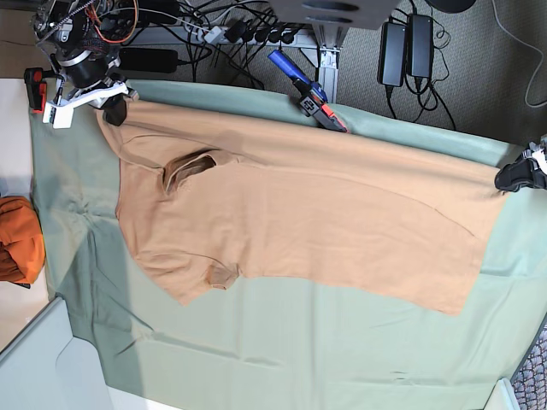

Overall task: Fold the T-shirt properly
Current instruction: 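Move the right gripper along the shirt to grasp the sleeve edge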

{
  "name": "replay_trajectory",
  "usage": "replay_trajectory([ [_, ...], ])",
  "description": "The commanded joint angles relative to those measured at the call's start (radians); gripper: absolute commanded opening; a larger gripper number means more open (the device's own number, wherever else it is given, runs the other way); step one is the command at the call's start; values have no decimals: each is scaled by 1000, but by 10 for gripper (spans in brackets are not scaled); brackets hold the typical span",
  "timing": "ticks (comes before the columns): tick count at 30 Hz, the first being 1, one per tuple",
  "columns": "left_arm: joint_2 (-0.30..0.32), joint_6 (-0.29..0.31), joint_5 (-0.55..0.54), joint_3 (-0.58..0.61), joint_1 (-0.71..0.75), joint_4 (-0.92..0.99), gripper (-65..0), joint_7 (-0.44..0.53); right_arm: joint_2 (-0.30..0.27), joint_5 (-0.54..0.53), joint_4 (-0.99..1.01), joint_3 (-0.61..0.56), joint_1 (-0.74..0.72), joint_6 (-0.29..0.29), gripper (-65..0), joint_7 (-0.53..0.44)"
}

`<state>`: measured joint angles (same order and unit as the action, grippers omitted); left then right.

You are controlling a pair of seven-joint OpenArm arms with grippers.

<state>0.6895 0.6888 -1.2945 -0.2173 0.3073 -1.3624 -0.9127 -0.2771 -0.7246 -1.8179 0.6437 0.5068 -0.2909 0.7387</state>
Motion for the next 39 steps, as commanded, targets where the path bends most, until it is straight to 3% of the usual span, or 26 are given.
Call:
replay_trajectory([
  [1,26,9,5,-14,-5,-13,-463,19,-19,11,-18,14,4,-84,-514,-24],
  [3,26,9,35,-14,-2,-13,-353,19,-19,26,-18,14,4,-84,-284,-24],
  [4,26,9,43,-14,0,-13,-331,18,-20,31,-18,14,4,-84,-211,-24],
  [10,25,9,42,-26,26,-13,-331,18,-20,37,-18,16,4,-83,-205,-23],
  [15,26,9,34,-131,25,-13,-331,18,-23,32,-19,60,0,-82,-205,-24],
  [20,31,9,19,-212,25,-54,-332,18,-77,11,-18,100,-63,-82,-205,-46],
  [27,31,9,51,-212,31,-233,-332,-3,-162,39,103,28,-319,-83,-205,-49],
  [34,31,9,110,-211,33,-320,-332,11,-188,117,552,-194,-689,-85,-205,-97],
  [39,31,9,110,-211,45,-320,-332,18,-187,145,822,-338,-902,-121,-205,-114],
])
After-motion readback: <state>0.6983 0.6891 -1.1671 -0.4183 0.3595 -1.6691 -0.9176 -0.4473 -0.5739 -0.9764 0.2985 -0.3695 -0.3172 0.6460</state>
